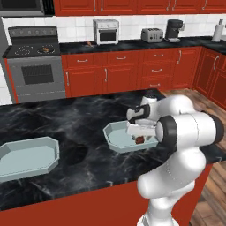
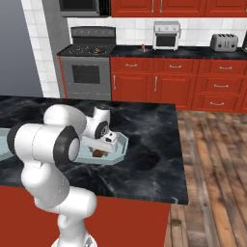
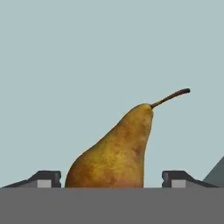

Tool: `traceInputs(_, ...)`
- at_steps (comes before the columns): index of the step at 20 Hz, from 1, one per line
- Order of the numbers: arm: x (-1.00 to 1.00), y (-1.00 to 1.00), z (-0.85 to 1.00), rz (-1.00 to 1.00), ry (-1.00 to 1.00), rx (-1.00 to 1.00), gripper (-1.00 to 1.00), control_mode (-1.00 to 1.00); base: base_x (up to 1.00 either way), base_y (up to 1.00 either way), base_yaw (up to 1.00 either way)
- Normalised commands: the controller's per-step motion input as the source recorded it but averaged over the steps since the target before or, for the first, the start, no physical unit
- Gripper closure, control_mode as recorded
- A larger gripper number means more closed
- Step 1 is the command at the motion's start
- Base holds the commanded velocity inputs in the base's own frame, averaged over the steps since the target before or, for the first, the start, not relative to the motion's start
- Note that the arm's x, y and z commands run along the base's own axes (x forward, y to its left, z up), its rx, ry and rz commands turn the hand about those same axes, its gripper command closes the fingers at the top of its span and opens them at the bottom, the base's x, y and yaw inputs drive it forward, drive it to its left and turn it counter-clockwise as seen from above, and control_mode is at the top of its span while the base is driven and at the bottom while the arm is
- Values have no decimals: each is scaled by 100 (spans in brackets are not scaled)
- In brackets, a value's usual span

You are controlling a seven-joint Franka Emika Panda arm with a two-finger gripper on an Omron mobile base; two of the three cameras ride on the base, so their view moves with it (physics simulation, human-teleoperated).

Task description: Place the cold items (broccoli and pear) from the fridge in one tupperware on the dining counter. Place the warm items (hot dog and kebab skewer) in the stove area in another tupperware.

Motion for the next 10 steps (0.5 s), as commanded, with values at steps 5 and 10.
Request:
traceInputs(5,-13,0,37,-2,-7,-1,-100,-100,0,0,0)
traceInputs(10,-26,1,69,-1,-19,-5,-100,-100,0,0,0)
